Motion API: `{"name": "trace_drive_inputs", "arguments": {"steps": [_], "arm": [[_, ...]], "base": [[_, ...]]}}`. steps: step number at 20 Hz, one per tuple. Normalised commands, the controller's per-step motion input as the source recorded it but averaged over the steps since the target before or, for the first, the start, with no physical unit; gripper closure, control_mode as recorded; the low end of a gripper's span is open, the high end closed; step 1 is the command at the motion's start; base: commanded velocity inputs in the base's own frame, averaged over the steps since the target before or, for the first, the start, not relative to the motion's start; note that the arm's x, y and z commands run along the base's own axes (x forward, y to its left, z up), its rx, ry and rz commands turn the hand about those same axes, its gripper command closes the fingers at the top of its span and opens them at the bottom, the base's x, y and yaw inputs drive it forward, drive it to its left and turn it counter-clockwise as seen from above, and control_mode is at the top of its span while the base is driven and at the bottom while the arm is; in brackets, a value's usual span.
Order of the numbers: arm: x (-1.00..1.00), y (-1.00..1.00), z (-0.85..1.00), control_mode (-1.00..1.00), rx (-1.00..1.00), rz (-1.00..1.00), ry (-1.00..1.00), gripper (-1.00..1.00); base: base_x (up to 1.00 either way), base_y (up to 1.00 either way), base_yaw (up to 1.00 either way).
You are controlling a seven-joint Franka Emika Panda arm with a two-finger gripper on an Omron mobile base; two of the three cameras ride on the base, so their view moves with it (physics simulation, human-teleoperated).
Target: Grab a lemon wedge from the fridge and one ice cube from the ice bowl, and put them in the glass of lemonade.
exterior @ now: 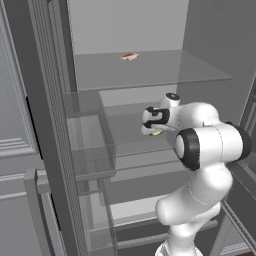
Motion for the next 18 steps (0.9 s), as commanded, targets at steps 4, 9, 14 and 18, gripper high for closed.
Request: {"name": "trace_drive_inputs", "arguments": {"steps": [4,9,14,18], "arm": [[-0.59,0.00,0.00,-1.00,0.00,0.00,-0.05,1.00],[-0.99,0.00,0.22,-1.00,0.00,0.00,-0.05,1.00],[-1.00,0.00,0.62,-1.00,0.00,0.00,0.00,1.00],[-1.00,0.00,0.78,-1.00,0.00,0.00,0.02,1.00]], "base": [[0.00,0.00,0.00],[0.00,0.00,0.00],[0.00,0.00,0.00],[0.00,0.00,0.00]]}}
